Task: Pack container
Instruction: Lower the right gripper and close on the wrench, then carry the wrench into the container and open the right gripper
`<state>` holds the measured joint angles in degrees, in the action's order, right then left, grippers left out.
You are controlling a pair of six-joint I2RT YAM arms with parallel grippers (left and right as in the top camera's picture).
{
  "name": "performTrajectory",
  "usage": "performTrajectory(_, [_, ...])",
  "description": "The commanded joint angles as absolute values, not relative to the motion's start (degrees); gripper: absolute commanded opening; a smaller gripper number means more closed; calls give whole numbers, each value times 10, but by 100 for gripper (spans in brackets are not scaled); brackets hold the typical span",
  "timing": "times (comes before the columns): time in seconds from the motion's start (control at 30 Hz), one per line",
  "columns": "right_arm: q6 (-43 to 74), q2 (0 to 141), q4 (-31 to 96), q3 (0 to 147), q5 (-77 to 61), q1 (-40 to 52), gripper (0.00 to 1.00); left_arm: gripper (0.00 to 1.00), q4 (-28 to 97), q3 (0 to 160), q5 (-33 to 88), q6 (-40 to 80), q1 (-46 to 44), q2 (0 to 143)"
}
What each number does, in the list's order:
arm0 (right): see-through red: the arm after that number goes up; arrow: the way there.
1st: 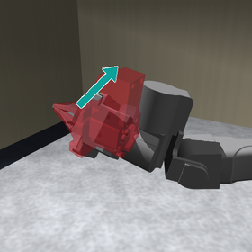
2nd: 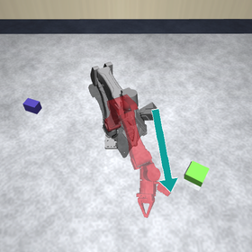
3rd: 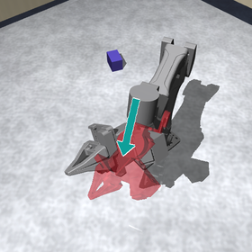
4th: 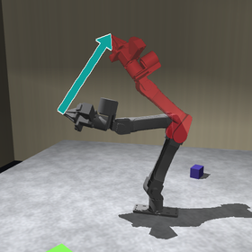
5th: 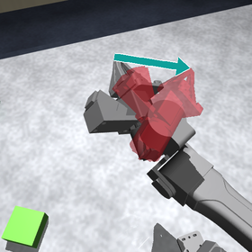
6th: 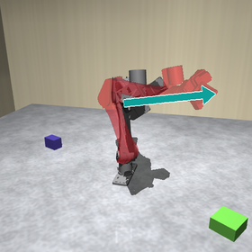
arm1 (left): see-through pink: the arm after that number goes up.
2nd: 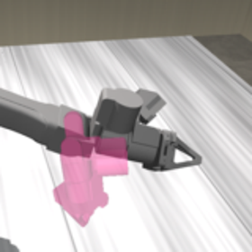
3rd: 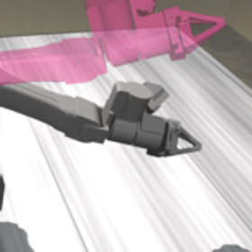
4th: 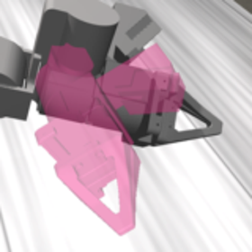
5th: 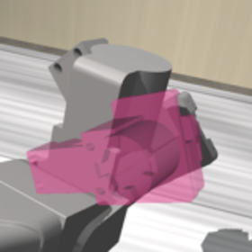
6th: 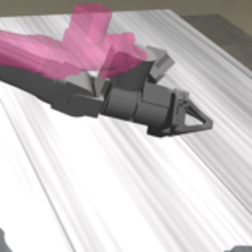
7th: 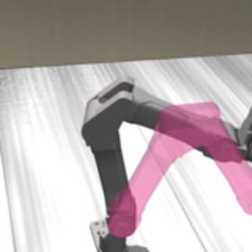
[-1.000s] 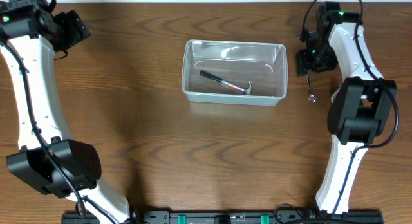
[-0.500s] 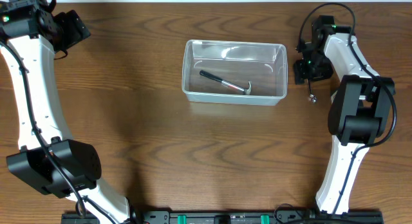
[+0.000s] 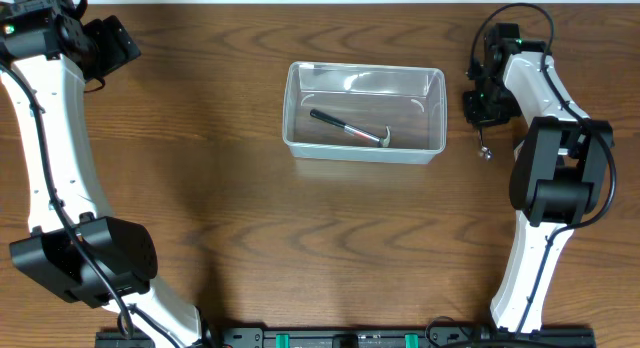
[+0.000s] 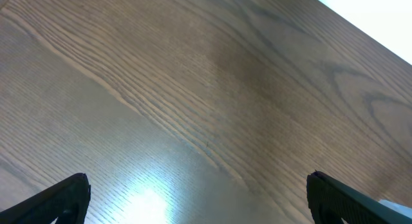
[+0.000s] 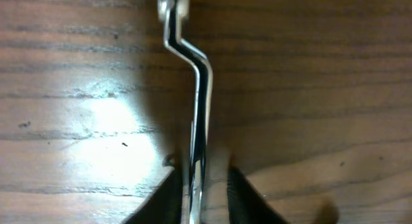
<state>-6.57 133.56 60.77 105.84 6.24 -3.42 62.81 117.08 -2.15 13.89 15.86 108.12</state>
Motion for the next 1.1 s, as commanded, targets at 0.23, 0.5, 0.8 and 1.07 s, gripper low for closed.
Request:
performTrajectory(0.23, [-58,1339,611,1045,79,-38,1,98,630,1173,-31,138,158,1083])
performTrajectory(0.5, [-58,1312,642,1155,70,-34,1,98,630,1173,-31,138,158,1083])
performTrajectory(0.8, [-79,1244,704,1385,15,-12,1,98,630,1173,-31,138,158,1083])
performTrajectory(1.07, [-304,1191,757,1416,-108,78,1,98,630,1173,-31,138,158,1083])
